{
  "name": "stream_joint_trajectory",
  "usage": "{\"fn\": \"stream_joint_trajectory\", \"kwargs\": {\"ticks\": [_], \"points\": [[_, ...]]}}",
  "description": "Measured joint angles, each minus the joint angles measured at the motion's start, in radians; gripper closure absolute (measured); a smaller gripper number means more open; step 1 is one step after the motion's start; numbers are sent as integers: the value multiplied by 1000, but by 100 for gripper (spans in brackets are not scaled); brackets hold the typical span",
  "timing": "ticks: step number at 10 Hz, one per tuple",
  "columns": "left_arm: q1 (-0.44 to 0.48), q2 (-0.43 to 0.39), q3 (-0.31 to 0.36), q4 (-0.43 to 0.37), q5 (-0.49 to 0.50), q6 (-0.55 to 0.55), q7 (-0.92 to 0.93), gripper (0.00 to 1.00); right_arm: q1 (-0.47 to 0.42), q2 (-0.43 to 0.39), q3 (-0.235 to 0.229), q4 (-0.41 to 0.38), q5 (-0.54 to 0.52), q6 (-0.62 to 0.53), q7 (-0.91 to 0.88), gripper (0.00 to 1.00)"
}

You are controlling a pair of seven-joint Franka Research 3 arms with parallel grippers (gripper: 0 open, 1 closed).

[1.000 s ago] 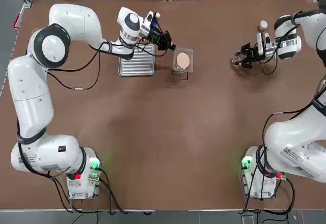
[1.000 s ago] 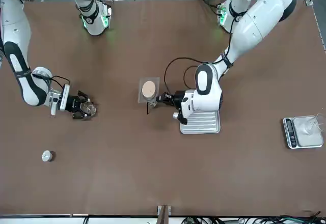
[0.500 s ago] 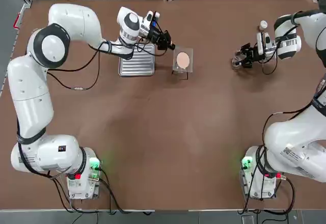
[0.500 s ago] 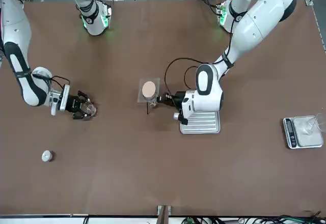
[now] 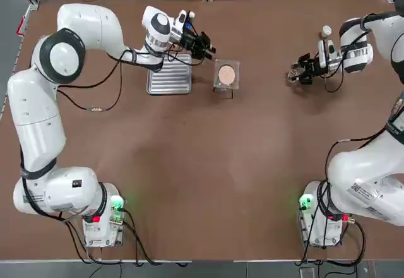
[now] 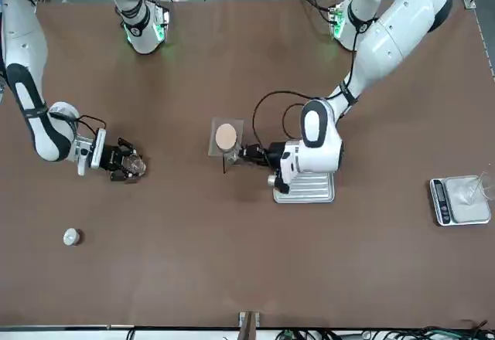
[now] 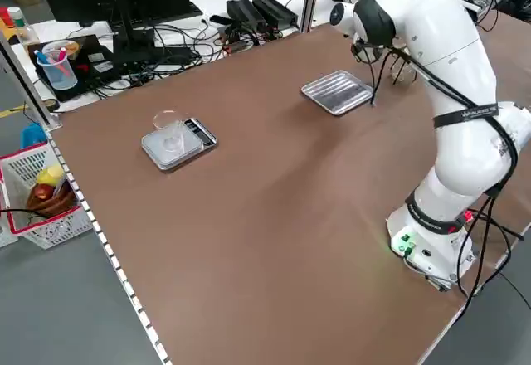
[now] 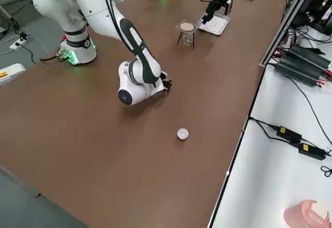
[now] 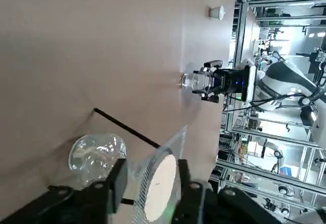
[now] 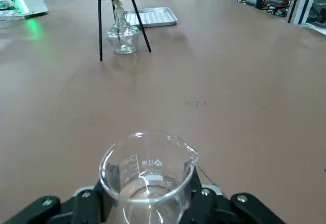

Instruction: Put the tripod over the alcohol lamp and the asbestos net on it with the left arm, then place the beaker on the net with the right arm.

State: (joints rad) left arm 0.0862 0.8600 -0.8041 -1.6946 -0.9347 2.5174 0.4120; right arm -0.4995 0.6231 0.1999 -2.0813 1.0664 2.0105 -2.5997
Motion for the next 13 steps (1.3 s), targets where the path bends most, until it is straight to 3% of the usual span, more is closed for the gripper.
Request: {"fn": "stream_joint_trajectory", "kwargs": {"ticks": [1,3,4,8,13], "points": [[16,-5,-1,3,0,-1,0,41,6,0,0,1,0,1,1,41],[57,-28,0,3,39,-14,-3,39,33,0,0,12,1,6,17,41],[87,-39,0,2,114,-24,-30,38,50,-3,-1,25,1,7,33,41],[270,-95,-6,7,668,-194,-288,37,154,-46,-28,60,15,-25,148,41],[434,-298,-4,9,927,-461,-361,14,308,-150,-56,70,101,-39,299,41]]}}
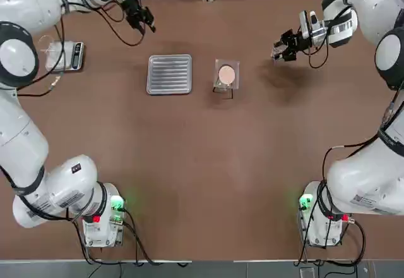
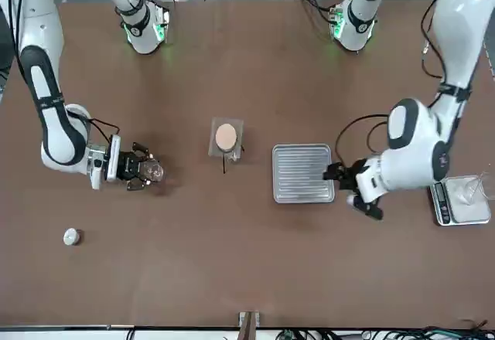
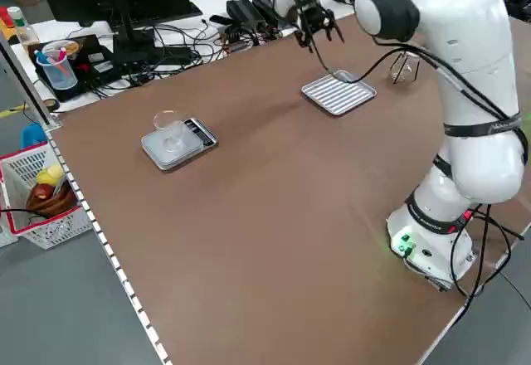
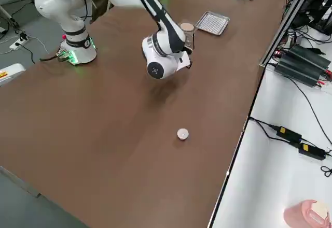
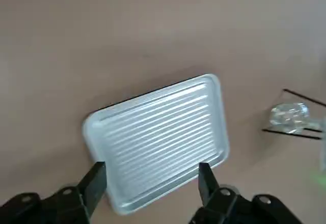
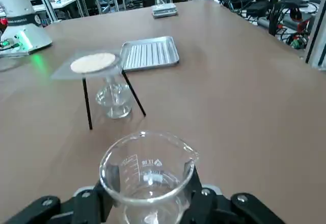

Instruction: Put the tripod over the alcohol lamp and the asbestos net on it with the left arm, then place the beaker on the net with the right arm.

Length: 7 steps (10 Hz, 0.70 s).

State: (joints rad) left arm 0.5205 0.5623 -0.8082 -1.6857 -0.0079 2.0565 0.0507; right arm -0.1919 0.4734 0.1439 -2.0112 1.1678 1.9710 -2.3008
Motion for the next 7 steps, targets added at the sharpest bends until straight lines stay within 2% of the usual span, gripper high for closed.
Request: {"fn": "stream_joint_trajectory", "kwargs": {"ticks": [1,2,4,6,7], "points": [[32,-41,1,0,20,-28,0,6,23,-18,-2,0,16,0,24,41],[49,-91,14,0,27,-55,-8,2,49,-33,-7,0,30,-1,48,41],[46,-222,82,4,27,-175,-25,1,108,-66,-22,0,50,-1,96,41],[-7,-368,203,8,26,-287,-26,1,217,-102,-89,0,82,-1,143,41],[-100,-416,304,11,25,-310,-27,1,295,-114,-140,-1,116,0,159,41]]}}
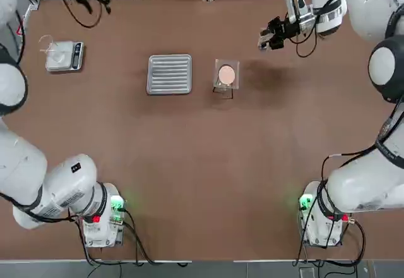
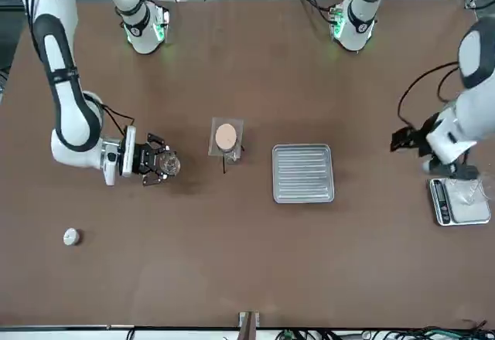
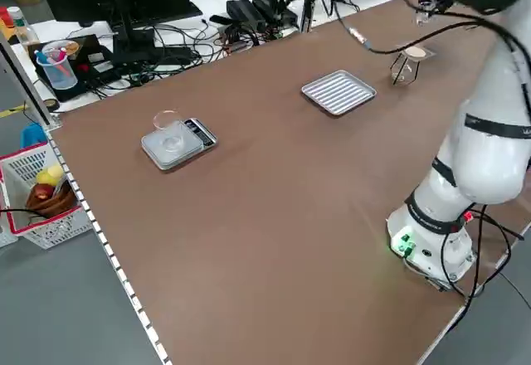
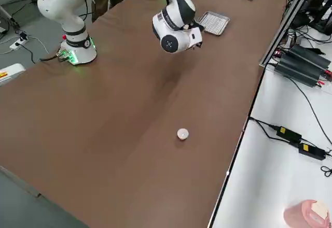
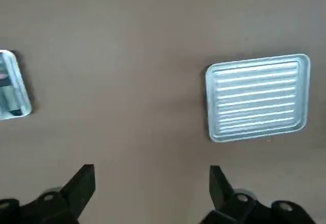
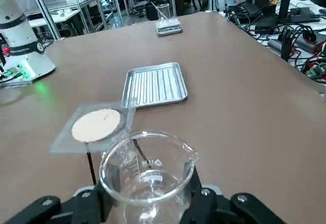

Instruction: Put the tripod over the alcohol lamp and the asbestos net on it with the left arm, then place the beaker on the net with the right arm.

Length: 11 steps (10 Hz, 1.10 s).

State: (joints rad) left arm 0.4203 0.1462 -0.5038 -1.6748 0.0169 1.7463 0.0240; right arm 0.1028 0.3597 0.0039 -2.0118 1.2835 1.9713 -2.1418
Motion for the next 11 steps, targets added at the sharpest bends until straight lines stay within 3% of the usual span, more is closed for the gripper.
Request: {"fn": "stream_joint_trajectory", "kwargs": {"ticks": [2,4,5,9,11], "points": [[-206,-29,194,34,0,-31,-8,1,156,-7,-83,-3,87,27,13,41],[-335,-62,323,63,-52,-71,-50,1,259,-11,-99,-15,159,85,15,41],[-371,-84,357,65,-82,-78,-88,1,295,-13,-102,-21,191,113,15,41],[-443,-129,381,65,-89,-105,-166,1,396,-24,-105,-64,302,192,17,41],[-530,-130,472,65,-90,-105,-168,1,426,-41,-106,-93,325,220,17,41]]}}
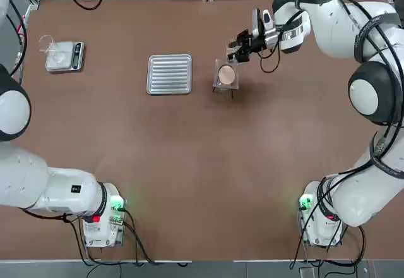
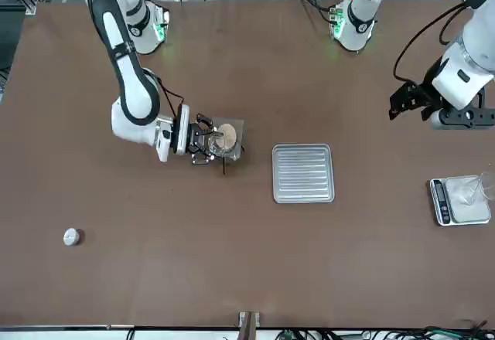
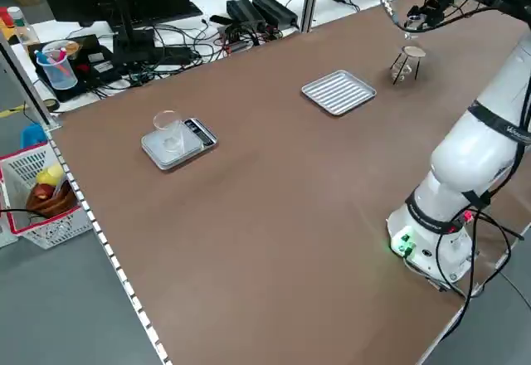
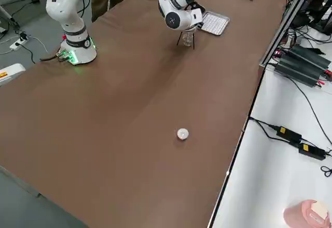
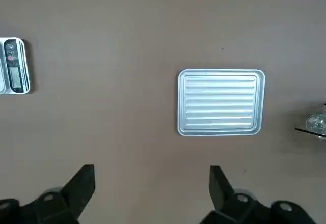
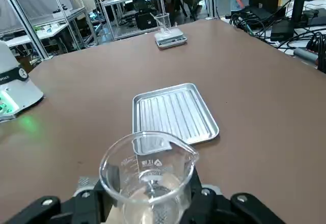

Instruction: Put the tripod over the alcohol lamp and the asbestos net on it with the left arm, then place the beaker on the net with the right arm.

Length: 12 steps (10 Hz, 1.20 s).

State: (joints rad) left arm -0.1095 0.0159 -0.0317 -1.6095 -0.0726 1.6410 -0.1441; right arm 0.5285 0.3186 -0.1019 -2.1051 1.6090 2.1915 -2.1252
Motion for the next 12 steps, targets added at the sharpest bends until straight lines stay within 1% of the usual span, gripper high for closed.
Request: {"fn": "stream_joint_trajectory", "kwargs": {"ticks": [1,3,4,7,12], "points": [[-13,1,19,0,0,0,0,1,4,-9,-1,-14,0,4,0,41],[-13,2,30,5,0,0,4,1,16,-22,-2,-41,7,8,0,41],[-13,2,31,21,0,-14,4,1,32,-23,-2,-49,28,21,0,41],[-25,0,14,92,72,-91,6,1,80,-25,-2,-53,76,53,0,41],[-24,4,8,99,75,-117,7,1,82,-25,-5,-58,77,61,-4,41]]}}
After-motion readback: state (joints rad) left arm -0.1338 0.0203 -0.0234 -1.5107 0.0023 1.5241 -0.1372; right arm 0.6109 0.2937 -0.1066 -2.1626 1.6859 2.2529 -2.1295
